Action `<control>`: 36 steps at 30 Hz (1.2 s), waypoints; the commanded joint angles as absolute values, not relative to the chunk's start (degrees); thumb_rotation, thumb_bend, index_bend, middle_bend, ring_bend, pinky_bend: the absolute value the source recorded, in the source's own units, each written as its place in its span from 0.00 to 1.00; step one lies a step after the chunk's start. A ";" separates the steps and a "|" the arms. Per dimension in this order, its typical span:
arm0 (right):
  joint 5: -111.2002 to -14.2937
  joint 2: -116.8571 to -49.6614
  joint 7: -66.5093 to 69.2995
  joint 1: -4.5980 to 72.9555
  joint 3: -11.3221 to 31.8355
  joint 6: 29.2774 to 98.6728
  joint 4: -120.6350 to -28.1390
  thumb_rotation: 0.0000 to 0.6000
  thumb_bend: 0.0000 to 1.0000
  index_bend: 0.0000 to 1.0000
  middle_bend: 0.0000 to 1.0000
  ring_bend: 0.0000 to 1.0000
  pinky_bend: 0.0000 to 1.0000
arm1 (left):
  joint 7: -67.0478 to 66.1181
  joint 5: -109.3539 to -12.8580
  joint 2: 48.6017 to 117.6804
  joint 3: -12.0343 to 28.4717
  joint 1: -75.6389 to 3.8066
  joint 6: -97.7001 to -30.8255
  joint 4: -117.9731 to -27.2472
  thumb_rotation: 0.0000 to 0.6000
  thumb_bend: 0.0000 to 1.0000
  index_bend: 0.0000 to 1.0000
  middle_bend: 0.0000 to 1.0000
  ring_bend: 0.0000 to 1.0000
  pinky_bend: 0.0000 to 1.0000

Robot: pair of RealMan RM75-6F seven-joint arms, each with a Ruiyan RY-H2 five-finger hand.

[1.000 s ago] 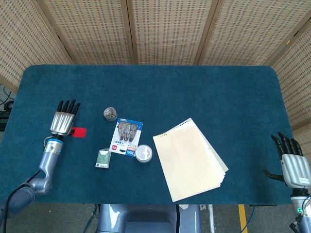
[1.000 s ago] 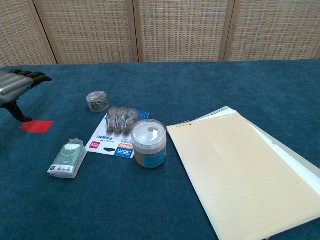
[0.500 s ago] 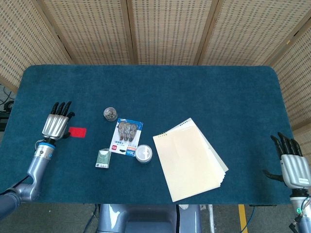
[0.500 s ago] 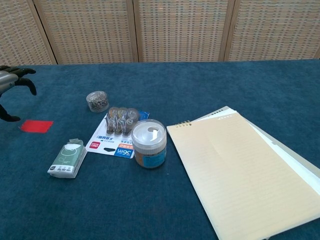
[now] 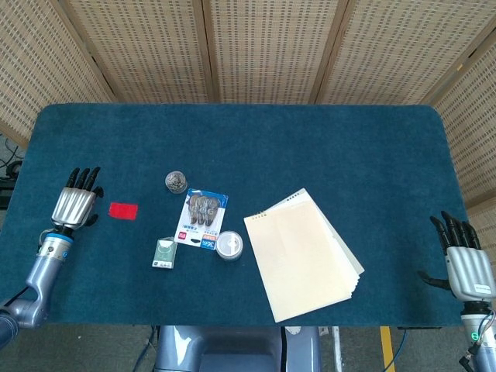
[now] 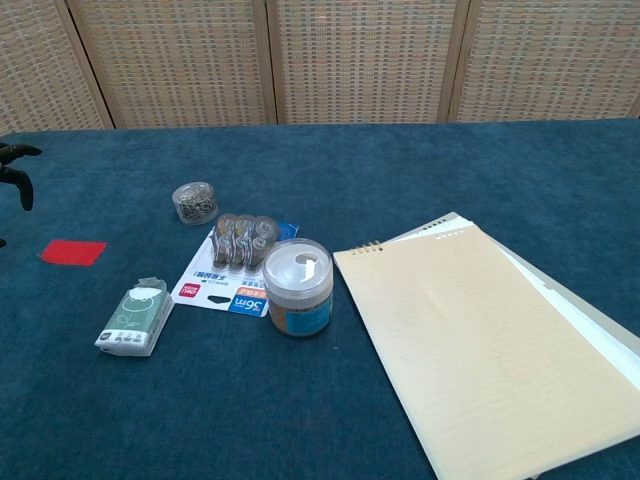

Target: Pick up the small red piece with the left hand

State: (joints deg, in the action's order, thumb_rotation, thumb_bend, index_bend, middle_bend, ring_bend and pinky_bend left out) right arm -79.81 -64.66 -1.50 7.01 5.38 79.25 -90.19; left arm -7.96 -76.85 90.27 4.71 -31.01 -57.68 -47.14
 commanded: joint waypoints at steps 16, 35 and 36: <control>-79.59 -64.47 -1.02 7.02 5.54 79.18 -90.11 1.00 0.05 0.00 0.00 0.00 0.00 | -7.89 -77.30 94.87 3.97 -32.22 -53.85 -41.09 1.00 0.26 0.44 0.00 0.00 0.00; -79.79 -64.42 -0.49 6.88 5.52 79.43 -89.90 1.00 0.05 0.00 0.00 0.00 0.00 | -8.23 -77.52 95.94 4.33 -32.82 -53.41 -40.71 1.00 0.32 0.46 0.00 0.00 0.00; -79.80 -64.42 -0.50 6.89 5.52 79.44 -89.89 1.00 0.05 0.00 0.00 0.00 0.00 | -8.21 -77.50 95.94 4.37 -32.83 -53.40 -40.73 1.00 0.32 0.47 0.00 0.00 0.00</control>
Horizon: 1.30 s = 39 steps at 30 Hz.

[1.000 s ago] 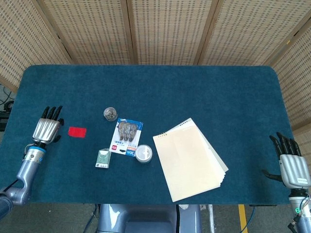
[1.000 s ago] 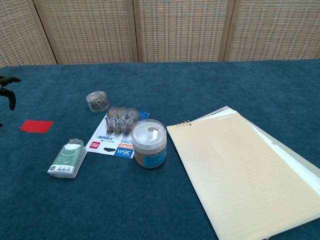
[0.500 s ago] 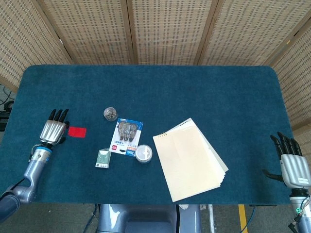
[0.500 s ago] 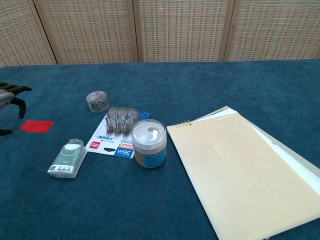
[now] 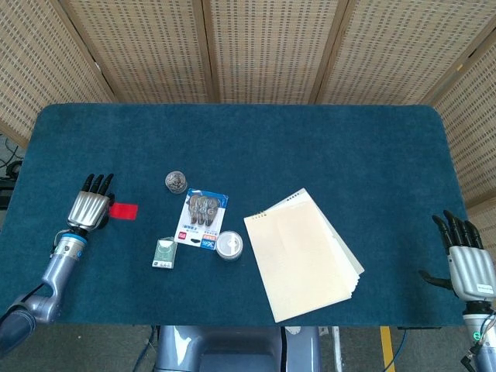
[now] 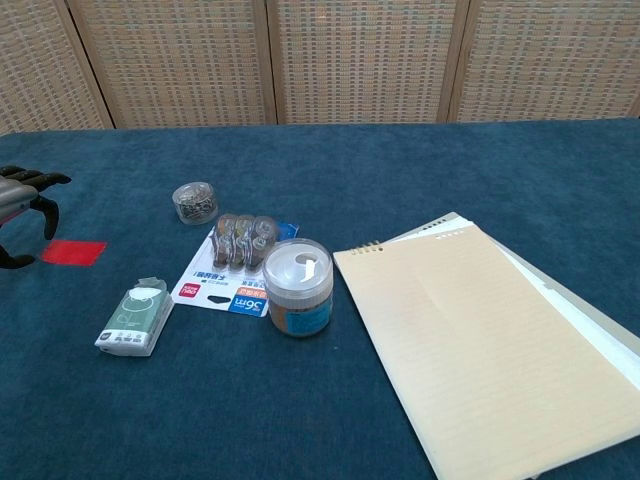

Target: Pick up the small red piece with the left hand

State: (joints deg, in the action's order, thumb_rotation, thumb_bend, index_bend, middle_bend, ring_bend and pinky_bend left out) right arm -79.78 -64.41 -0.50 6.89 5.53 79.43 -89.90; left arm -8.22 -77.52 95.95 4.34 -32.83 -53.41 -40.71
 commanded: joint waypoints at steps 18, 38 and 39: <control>-79.81 -64.46 -0.46 6.87 5.61 79.58 -89.88 1.00 0.05 0.00 0.00 0.00 0.00 | -8.91 -77.49 96.38 4.34 -33.03 -52.64 -40.37 1.00 0.34 0.51 0.00 0.00 0.00; -79.86 -64.47 -0.24 6.78 5.66 79.76 -89.75 1.00 0.05 0.00 0.00 0.00 0.00 | -9.67 -77.09 97.61 4.68 -33.58 -51.57 -39.35 1.00 0.35 0.53 0.00 0.00 0.00; -79.84 -64.47 -0.26 6.79 5.67 79.74 -89.75 1.00 0.05 0.00 0.00 0.00 0.00 | -9.67 -77.10 97.62 4.69 -33.61 -51.54 -39.37 1.00 0.35 0.53 0.00 0.00 0.00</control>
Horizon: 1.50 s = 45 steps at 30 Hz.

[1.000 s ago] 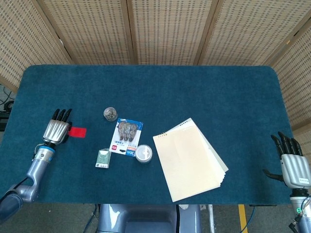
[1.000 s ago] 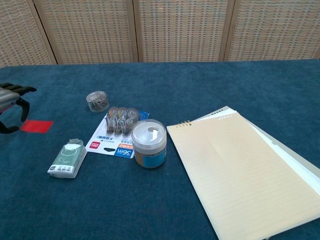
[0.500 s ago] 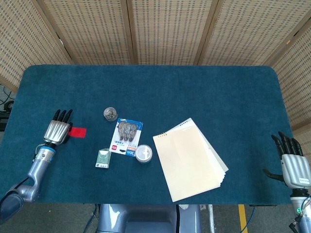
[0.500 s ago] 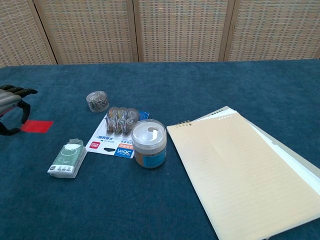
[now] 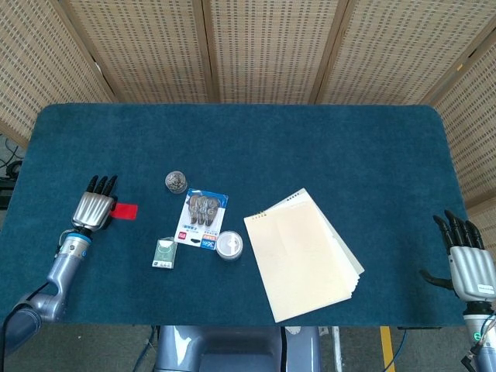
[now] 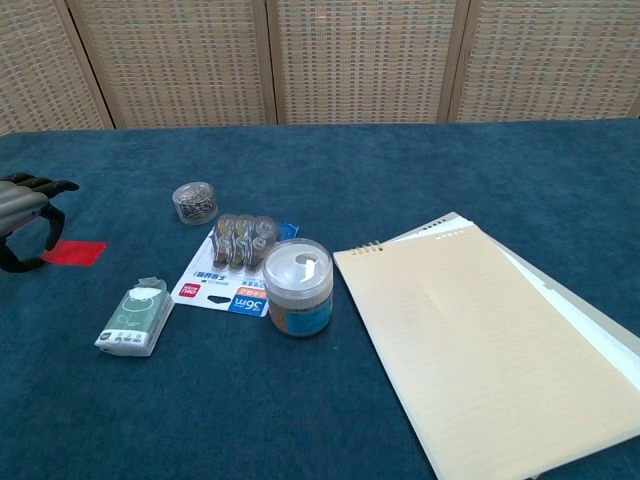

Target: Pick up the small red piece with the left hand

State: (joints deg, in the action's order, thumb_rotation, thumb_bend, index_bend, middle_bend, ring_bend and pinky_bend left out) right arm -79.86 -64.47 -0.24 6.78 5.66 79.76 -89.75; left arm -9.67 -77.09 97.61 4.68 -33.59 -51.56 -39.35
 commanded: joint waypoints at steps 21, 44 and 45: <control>-79.86 -64.57 -0.29 6.71 5.73 79.95 -89.65 1.00 0.05 0.00 0.00 0.00 0.00 | -10.05 -76.72 98.01 4.75 -33.77 -50.46 -38.59 1.00 0.39 0.59 0.00 0.00 0.00; -79.80 -64.49 -0.16 6.65 5.76 79.96 -89.69 1.00 0.05 0.00 0.00 0.00 0.00 | -10.72 -76.41 98.12 5.06 -34.06 -50.11 -38.17 1.00 0.44 0.60 0.00 0.00 0.00; -79.79 -64.49 -0.13 6.63 5.77 79.97 -89.69 1.00 0.05 0.00 0.00 0.00 0.00 | -10.75 -76.36 98.14 5.08 -34.07 -50.05 -38.15 1.00 0.45 0.60 0.00 0.00 0.00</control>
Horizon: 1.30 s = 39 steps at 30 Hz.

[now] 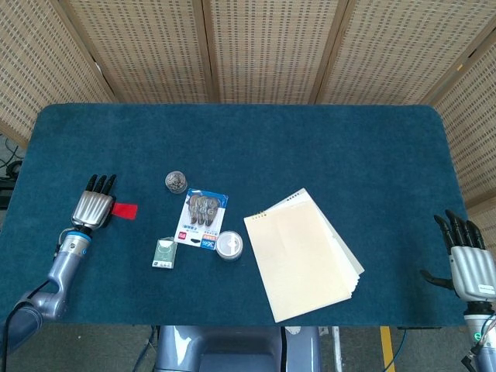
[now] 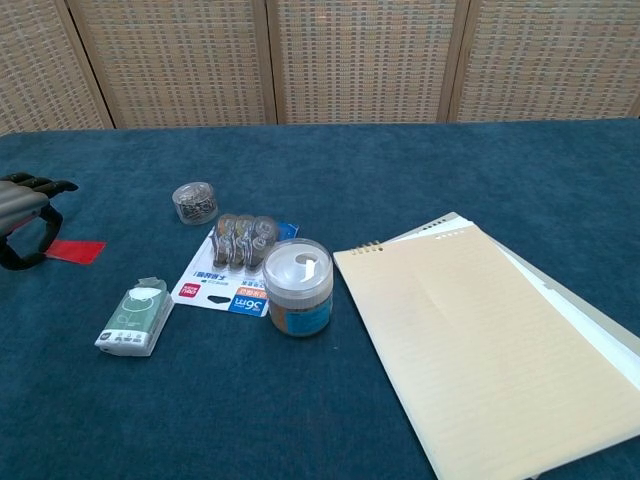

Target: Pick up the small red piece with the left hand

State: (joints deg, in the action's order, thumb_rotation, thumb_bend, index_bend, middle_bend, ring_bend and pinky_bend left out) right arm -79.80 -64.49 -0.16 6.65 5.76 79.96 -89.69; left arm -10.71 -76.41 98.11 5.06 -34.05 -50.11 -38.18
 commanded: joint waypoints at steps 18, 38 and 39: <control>-79.79 -64.48 -0.06 6.63 5.78 79.94 -89.66 1.00 0.05 0.00 0.00 0.00 0.00 | -11.81 -76.16 98.19 6.24 -35.10 -51.27 -39.16 1.00 0.47 0.60 0.00 0.00 0.00; -79.92 -64.13 1.14 6.46 5.81 80.06 -89.50 1.00 0.05 0.00 0.00 0.00 0.00 | -17.10 -77.39 96.59 8.01 -38.23 -55.55 -52.41 1.00 0.46 0.60 0.00 0.00 0.00; -79.93 -64.10 1.20 6.45 5.81 80.07 -89.50 1.00 0.05 0.00 0.00 0.00 0.00 | -17.27 -77.48 96.45 8.08 -38.30 -55.84 -53.17 1.00 0.46 0.60 0.00 0.00 0.00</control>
State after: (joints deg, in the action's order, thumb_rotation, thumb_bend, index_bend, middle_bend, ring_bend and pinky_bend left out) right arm -79.93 -64.11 1.20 6.46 5.81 80.07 -89.50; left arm -16.58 -77.13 96.90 7.87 -37.96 -55.01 -51.58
